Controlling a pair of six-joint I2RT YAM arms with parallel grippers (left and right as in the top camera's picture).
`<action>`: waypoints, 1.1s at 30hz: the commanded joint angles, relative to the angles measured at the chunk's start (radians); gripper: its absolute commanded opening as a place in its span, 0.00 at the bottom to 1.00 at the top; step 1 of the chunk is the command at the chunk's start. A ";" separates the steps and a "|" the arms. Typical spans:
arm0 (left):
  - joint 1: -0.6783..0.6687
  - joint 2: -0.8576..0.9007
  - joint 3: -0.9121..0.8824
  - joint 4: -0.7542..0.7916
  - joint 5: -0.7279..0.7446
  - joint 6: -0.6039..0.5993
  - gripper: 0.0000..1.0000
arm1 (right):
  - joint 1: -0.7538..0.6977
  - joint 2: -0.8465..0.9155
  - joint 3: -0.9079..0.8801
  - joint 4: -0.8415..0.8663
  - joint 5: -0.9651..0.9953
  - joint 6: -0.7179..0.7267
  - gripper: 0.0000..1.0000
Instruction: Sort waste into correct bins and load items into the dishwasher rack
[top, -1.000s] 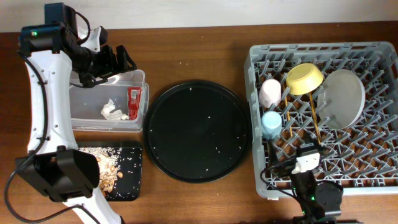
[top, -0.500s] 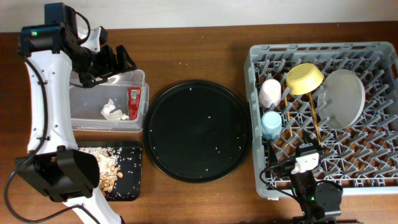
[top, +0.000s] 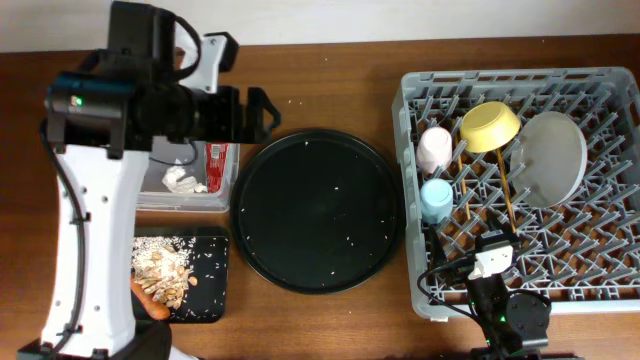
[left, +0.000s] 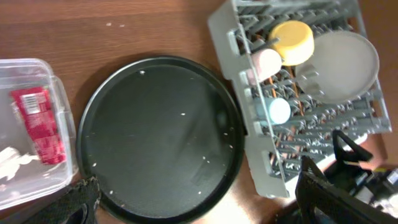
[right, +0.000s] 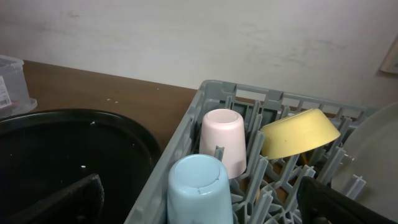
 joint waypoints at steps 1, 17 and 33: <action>-0.058 -0.055 0.001 -0.001 0.000 0.001 1.00 | 0.004 -0.010 -0.005 -0.005 -0.006 0.012 0.98; -0.061 -0.643 -0.816 0.303 -0.134 0.001 1.00 | 0.004 -0.010 -0.005 -0.005 -0.006 0.012 0.98; 0.050 -1.431 -2.043 1.482 -0.138 0.001 1.00 | 0.005 -0.010 -0.005 -0.005 -0.006 0.012 0.98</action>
